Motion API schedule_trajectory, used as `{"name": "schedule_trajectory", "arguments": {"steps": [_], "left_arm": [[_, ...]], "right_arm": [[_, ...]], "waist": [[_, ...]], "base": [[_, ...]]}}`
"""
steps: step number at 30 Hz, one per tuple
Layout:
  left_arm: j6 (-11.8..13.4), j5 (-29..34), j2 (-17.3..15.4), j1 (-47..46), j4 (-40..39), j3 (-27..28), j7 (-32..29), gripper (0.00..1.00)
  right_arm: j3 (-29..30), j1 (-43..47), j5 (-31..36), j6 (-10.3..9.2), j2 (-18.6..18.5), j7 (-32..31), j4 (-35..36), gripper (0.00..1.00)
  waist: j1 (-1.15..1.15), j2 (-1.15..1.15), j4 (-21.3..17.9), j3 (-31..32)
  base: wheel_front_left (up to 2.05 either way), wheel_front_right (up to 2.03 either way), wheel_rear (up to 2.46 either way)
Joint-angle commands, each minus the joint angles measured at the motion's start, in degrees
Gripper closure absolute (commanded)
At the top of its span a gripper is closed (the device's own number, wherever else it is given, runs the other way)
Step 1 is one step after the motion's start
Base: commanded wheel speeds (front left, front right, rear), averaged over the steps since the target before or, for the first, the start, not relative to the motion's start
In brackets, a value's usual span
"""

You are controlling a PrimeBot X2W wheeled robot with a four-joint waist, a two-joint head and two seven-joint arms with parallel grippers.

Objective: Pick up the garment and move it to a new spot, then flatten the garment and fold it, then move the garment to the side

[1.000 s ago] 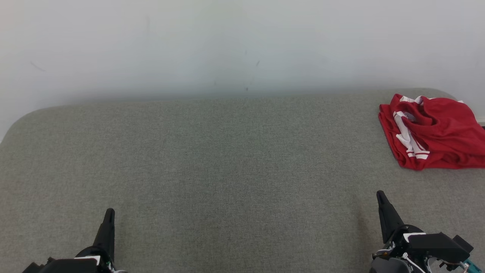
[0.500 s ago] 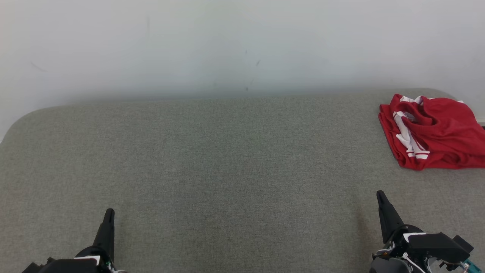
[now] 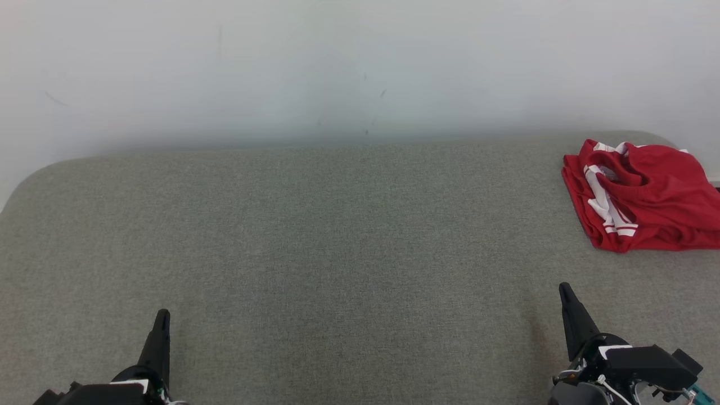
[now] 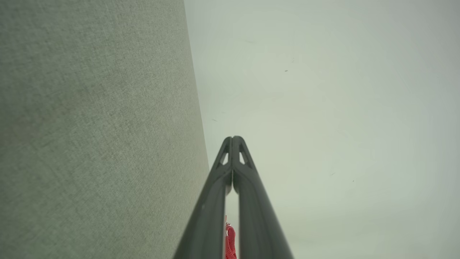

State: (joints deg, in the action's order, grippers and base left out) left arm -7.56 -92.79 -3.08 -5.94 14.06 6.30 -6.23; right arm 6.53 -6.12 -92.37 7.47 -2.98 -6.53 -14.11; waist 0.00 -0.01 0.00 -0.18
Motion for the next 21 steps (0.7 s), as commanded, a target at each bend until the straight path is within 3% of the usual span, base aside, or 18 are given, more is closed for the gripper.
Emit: {"name": "schedule_trajectory", "arguments": {"steps": [1,21], "left_arm": [[-0.1,0.3,0.2,-0.6,0.1,0.2,-0.3,1.00],[-0.1,0.4,0.2,-0.6,0.1,0.2,-0.3,1.00]], "right_arm": [[0.0,-0.3,-0.1,0.04,0.2,-0.1,0.0,1.00],[0.0,-0.3,-0.1,0.04,0.2,-0.1,0.0,1.00]], "waist": [[0.00,0.01,0.0,0.0],[0.00,0.01,0.0,0.0]], "base": [[0.00,0.00,0.00],[0.00,0.00,0.00]]}}
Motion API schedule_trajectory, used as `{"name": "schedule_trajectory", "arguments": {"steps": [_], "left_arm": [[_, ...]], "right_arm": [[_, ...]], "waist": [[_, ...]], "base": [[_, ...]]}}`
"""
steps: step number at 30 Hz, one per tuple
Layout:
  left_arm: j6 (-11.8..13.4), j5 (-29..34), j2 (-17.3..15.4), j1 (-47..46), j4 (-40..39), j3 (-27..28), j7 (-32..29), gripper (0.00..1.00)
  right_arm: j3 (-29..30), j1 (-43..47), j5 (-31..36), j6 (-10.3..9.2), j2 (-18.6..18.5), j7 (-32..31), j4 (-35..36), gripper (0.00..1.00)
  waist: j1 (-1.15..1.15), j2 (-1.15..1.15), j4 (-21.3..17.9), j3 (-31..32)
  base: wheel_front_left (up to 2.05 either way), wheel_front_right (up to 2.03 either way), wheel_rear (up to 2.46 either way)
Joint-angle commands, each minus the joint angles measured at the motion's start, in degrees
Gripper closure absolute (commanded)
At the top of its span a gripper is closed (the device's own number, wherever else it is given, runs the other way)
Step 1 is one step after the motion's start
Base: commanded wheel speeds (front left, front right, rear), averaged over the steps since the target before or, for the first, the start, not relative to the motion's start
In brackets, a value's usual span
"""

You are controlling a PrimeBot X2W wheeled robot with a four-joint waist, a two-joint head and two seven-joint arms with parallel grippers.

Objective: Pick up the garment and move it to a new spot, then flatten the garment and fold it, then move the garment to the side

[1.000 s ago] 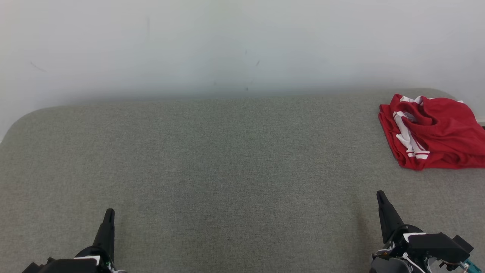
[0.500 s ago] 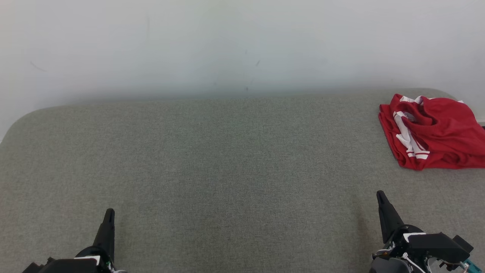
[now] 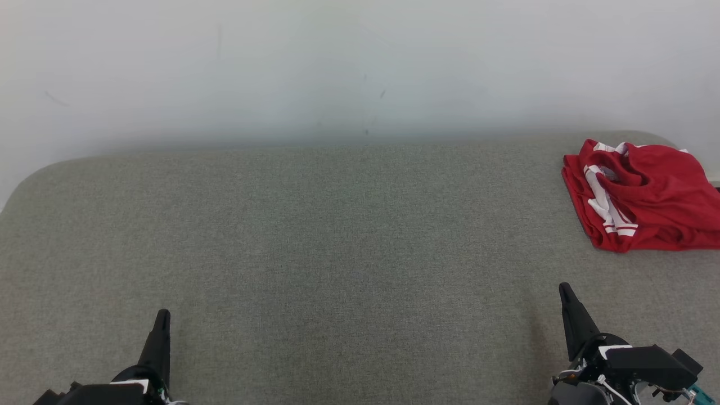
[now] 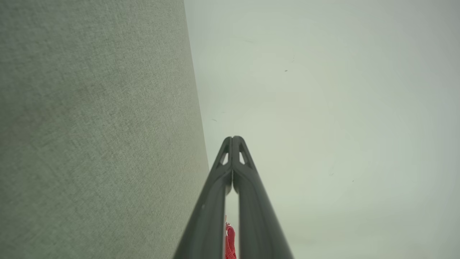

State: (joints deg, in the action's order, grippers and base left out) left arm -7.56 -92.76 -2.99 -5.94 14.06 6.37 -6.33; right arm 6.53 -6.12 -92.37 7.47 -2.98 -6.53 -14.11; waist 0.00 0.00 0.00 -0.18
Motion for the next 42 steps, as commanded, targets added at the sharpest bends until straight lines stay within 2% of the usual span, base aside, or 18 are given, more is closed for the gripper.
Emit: {"name": "schedule_trajectory", "arguments": {"steps": [1,42], "left_arm": [[-0.1,0.4,0.1,-0.6,0.1,0.2,-0.2,1.00],[-0.1,0.5,0.2,-0.6,0.1,0.3,-0.3,1.00]], "right_arm": [[0.0,-0.3,-0.1,0.04,0.2,-0.1,0.0,1.00],[0.0,-0.3,-0.1,0.04,0.2,0.0,0.0,1.00]], "waist": [[0.00,0.00,0.0,0.0],[0.00,0.00,0.0,0.0]], "base": [[0.00,0.00,0.00],[0.00,0.00,0.00]]}}
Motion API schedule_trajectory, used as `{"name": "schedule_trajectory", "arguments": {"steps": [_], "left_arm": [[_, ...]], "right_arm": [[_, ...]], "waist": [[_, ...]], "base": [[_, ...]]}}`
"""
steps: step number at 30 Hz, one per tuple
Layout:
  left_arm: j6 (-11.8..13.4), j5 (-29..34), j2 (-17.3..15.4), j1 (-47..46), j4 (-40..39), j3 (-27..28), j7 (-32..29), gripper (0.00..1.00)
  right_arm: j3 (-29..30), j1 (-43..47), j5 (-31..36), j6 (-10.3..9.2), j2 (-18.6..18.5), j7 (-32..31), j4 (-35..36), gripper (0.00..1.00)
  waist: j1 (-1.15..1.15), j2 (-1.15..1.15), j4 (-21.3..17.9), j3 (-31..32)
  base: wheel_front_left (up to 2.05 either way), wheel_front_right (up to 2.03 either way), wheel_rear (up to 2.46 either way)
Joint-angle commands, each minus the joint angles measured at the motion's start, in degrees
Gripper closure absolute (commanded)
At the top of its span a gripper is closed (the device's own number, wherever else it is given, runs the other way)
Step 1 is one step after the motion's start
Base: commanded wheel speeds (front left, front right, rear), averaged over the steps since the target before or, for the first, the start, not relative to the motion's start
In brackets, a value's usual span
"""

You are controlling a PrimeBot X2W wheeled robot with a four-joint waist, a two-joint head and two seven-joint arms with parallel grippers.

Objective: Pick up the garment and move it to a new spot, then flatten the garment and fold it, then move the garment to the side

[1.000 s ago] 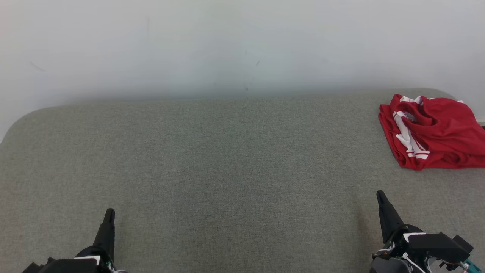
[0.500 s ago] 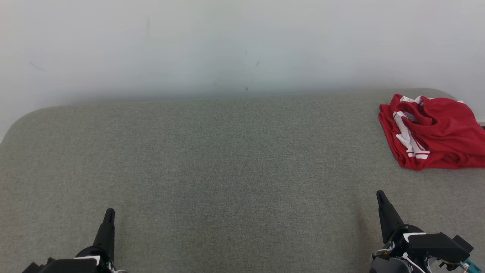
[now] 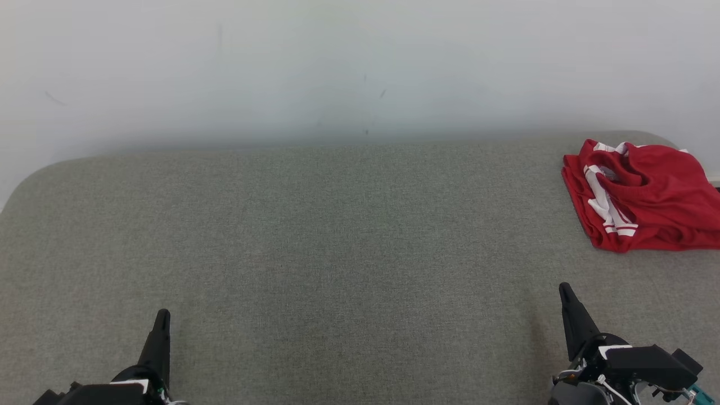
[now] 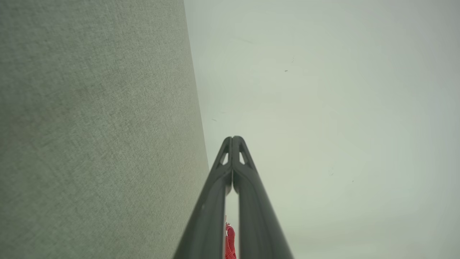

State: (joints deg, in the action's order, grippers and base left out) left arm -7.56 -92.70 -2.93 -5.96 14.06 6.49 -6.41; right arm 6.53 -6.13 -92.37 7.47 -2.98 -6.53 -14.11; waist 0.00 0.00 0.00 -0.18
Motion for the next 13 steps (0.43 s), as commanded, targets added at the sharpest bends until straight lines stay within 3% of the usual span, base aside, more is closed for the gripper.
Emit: {"name": "schedule_trajectory", "arguments": {"steps": [1,13], "left_arm": [[-0.1,0.4,0.1,-0.6,0.1,0.2,-0.3,1.00],[-0.1,0.5,0.1,-0.6,0.1,0.2,-0.2,1.00]], "right_arm": [[0.0,-0.3,-0.1,0.04,0.2,0.0,0.0,1.00],[0.0,-0.3,-0.1,0.04,0.2,0.0,0.0,1.00]], "waist": [[0.00,0.00,0.0,0.0],[0.00,0.00,0.0,0.0]], "base": [[0.00,0.00,0.00],[0.00,0.00,0.00]]}}
